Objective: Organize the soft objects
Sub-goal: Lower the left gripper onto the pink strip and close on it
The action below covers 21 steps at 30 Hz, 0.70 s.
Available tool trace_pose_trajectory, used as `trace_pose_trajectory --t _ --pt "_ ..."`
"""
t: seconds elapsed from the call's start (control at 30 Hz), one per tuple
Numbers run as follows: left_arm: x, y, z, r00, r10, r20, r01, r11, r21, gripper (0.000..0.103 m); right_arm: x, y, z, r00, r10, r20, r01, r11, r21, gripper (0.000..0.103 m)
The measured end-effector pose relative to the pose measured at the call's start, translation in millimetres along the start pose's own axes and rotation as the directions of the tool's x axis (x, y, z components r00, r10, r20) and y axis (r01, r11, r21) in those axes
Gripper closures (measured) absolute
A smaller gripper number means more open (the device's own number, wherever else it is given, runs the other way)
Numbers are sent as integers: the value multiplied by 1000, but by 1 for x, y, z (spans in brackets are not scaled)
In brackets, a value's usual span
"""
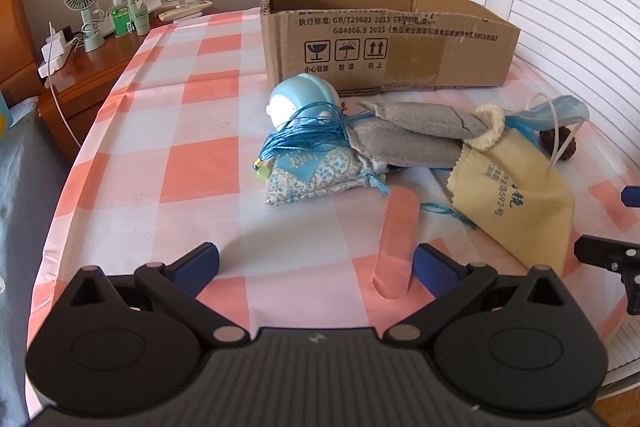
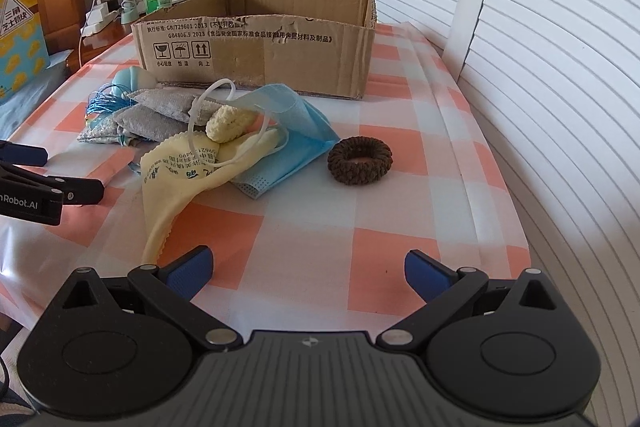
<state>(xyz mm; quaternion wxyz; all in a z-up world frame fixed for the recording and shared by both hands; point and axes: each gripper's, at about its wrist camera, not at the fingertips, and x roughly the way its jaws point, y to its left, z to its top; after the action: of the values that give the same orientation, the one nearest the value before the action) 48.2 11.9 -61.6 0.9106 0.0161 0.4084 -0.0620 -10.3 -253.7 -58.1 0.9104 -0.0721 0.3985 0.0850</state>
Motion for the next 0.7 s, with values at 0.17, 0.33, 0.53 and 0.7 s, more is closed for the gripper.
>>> trace_pose_trajectory --t 0.17,0.33,0.53,0.7 --pt "-2 1 -7 999 -10 42 9 1000 13 0 3 -3 -6 1000 24 15 -24 1000 6 0" --pt "-3 -2 -8 998 -7 64 5 1000 31 0 3 -3 -10 998 36 42 -35 999 -15 0" --pt "-5 -12 -7 997 -32 74 25 995 96 3 3 -6 -13 996 52 68 -51 998 -20 0" --pt "-9 -21 -6 993 -72 94 56 985 162 25 4 -7 -14 995 61 74 -60 998 -20 0"
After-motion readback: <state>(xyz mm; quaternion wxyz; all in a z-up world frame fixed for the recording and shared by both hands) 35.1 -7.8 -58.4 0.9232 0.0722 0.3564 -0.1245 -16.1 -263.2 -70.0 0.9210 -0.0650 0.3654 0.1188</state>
